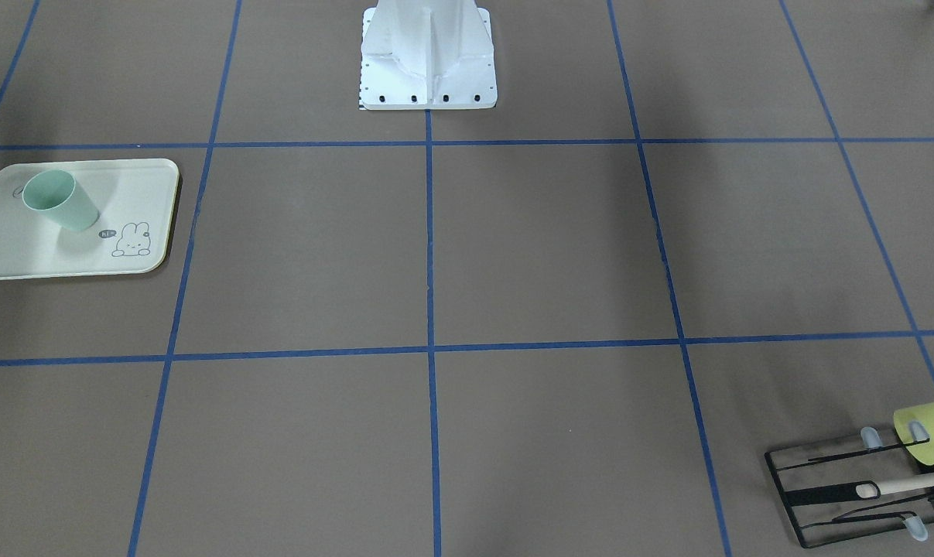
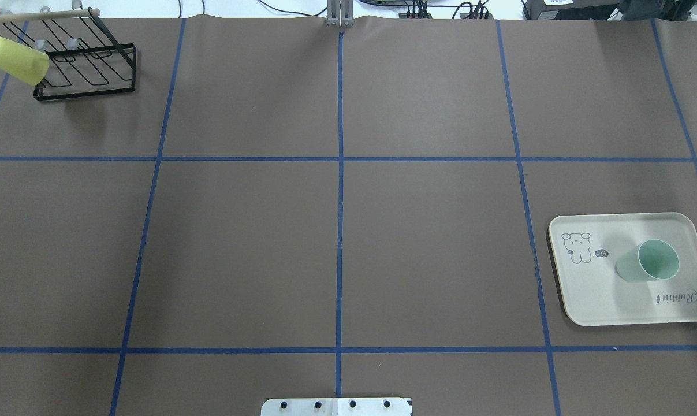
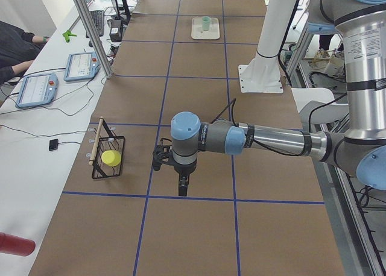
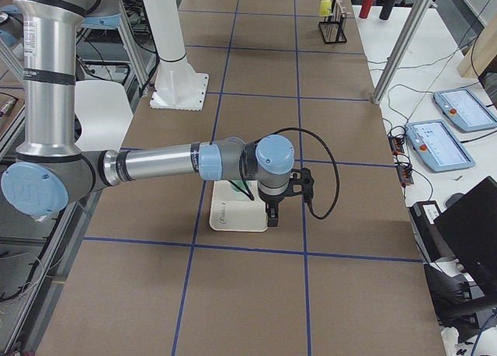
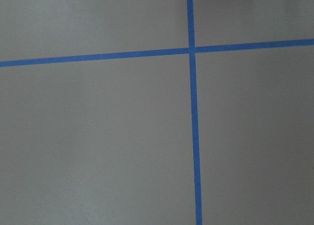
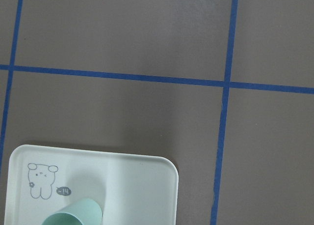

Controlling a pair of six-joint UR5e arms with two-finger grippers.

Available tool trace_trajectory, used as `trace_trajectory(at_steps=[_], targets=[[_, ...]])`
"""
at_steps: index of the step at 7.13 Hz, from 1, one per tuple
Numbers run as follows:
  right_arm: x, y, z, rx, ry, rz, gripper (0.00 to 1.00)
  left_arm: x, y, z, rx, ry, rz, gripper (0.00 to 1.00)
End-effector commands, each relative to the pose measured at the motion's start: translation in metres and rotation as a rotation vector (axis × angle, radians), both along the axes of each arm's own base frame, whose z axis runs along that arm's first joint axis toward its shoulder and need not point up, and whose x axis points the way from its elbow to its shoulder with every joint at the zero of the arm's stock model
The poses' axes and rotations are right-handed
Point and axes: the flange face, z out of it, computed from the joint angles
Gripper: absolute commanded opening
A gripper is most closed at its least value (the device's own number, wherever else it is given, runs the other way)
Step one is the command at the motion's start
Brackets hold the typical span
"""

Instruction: Left arm grabs green cup and hands to right arm on tray

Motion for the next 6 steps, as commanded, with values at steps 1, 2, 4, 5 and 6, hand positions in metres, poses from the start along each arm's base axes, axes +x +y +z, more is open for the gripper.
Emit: trace_trajectory(at_steps=[1, 2, 4, 5, 6], targets=[[-0.001, 0.000, 0.014, -0.033, 0.002, 0.002, 1.00, 0.000, 0.001, 0.001, -0.005, 0.000, -0.001, 1.00], [-0.001, 0.001, 0.024, -0.049, 0.004, 0.000, 1.00, 0.000, 0.002, 0.005, -0.014, 0.000, -0.001, 1.00], [0.000, 0.000, 0.039, -0.078, 0.013, 0.000, 1.00, 0.000, 0.002, 0.006, -0.015, 0.000, -0.001, 1.00], [0.002, -0.002, 0.038, -0.060, 0.049, 0.000, 1.00, 0.000, 0.002, 0.006, -0.016, 0.000, -0.001, 1.00], [0.004, -0.007, 0.035, 0.001, 0.111, 0.009, 1.00, 0.000, 0.002, 0.005, -0.015, 0.000, -0.001, 1.00]])
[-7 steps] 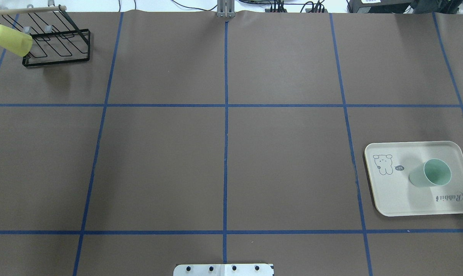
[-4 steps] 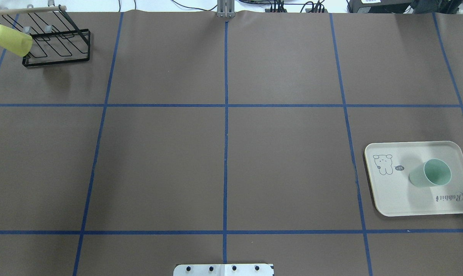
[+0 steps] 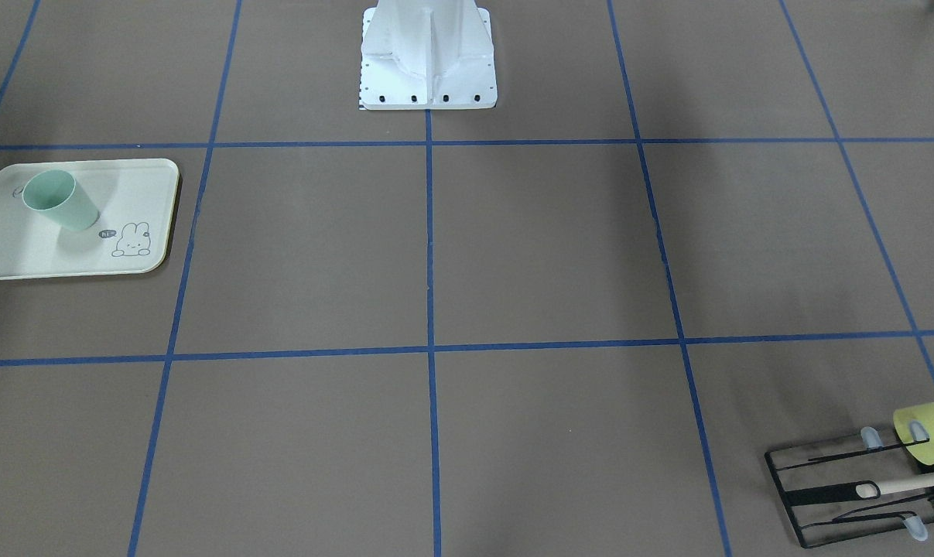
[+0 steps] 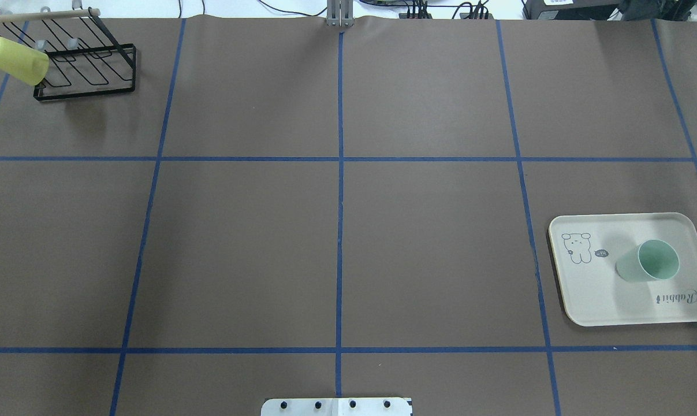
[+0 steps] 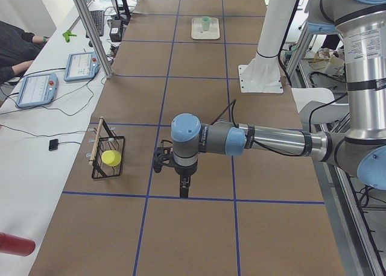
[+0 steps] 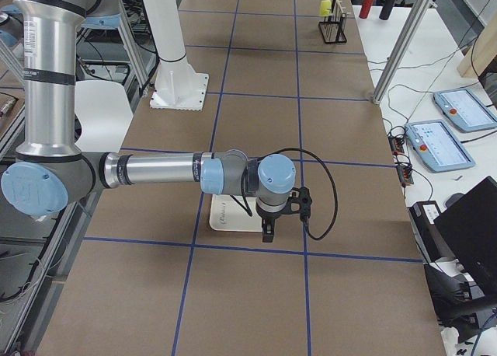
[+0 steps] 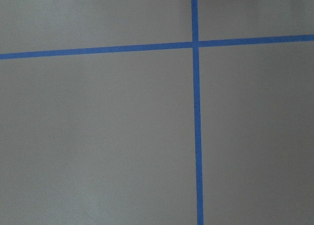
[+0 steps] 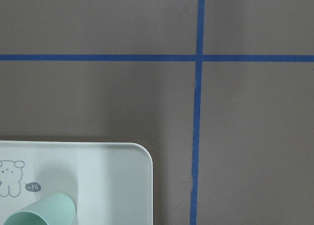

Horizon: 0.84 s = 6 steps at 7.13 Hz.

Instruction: Left arm grabs green cup and hands to right arm on tray

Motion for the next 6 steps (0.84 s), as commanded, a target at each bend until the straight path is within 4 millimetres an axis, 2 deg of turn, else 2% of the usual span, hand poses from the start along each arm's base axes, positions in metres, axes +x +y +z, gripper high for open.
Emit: trace_trajectory(at_steps=[1, 4, 6], targets=[[0.002, -0.007, -0.004, 0.057, 0.071, 0.018, 1.00, 0.000, 0.000, -0.002, 0.004, 0.000, 0.000, 1.00], [0.000, -0.012, -0.015, 0.139, 0.060, 0.020, 1.00, 0.000, 0.000, -0.005, 0.010, 0.000, 0.000, 1.00], [-0.002, -0.012, -0.015, 0.136, 0.046, 0.015, 1.00, 0.000, 0.000, -0.002, 0.005, 0.000, 0.000, 1.00]])
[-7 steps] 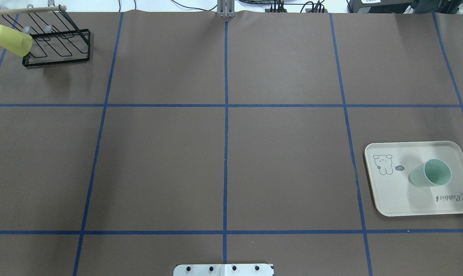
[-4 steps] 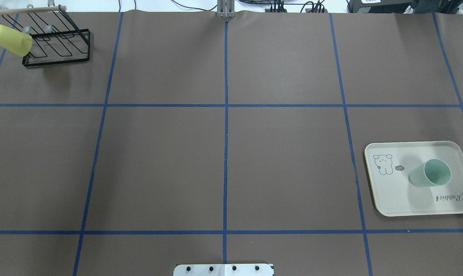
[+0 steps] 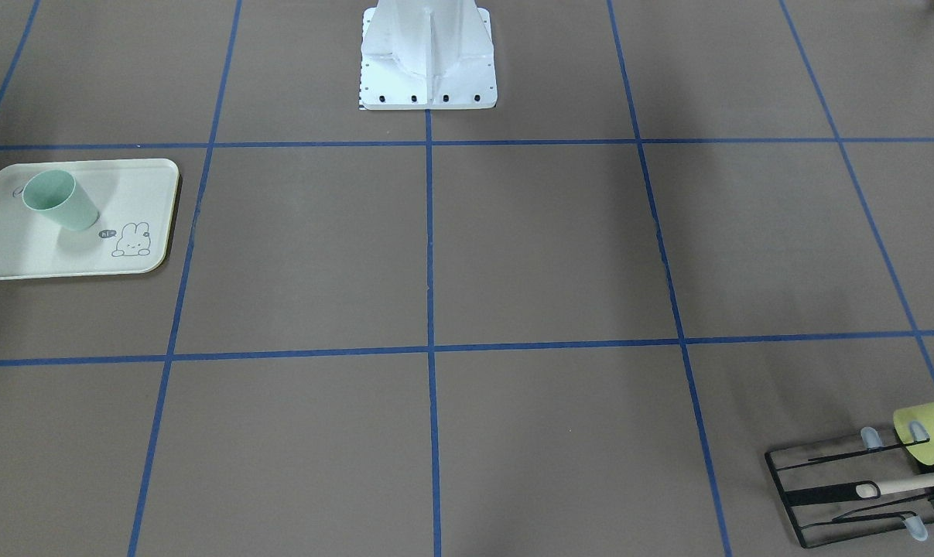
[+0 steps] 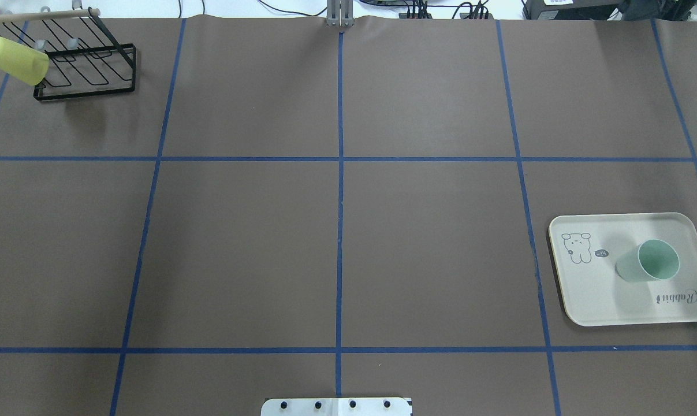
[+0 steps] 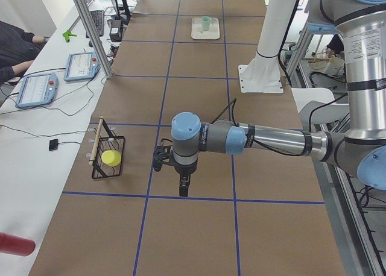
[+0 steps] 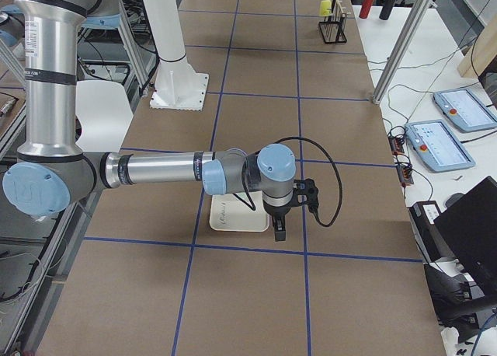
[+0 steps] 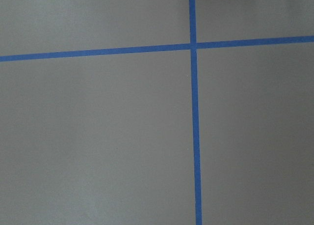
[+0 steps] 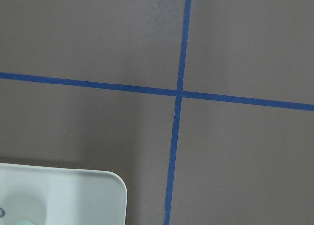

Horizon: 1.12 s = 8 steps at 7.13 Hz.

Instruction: Left arm grabs green cup and hands to right arm on tray

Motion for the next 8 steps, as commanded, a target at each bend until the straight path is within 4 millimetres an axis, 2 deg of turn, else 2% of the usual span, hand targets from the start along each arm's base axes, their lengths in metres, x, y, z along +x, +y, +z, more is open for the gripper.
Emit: trace_trajectory(at_steps=[1, 3, 8], targets=[[-0.0014, -0.0003, 0.0007, 0.002, -0.007, -0.003, 1.00, 0.0014, 0.0011, 0.0017, -0.006, 0.027, 0.002, 1.00], [-0.0027, -0.0003, 0.0025, -0.001, -0.006, -0.007, 1.00, 0.0073, 0.0107, 0.0051, 0.018, 0.108, 0.065, 1.00], [-0.0034, -0.0012, 0.0017, 0.001, -0.006, -0.007, 1.00, 0.0047, 0.0080, 0.0004, 0.032, 0.105, 0.060, 1.00]])
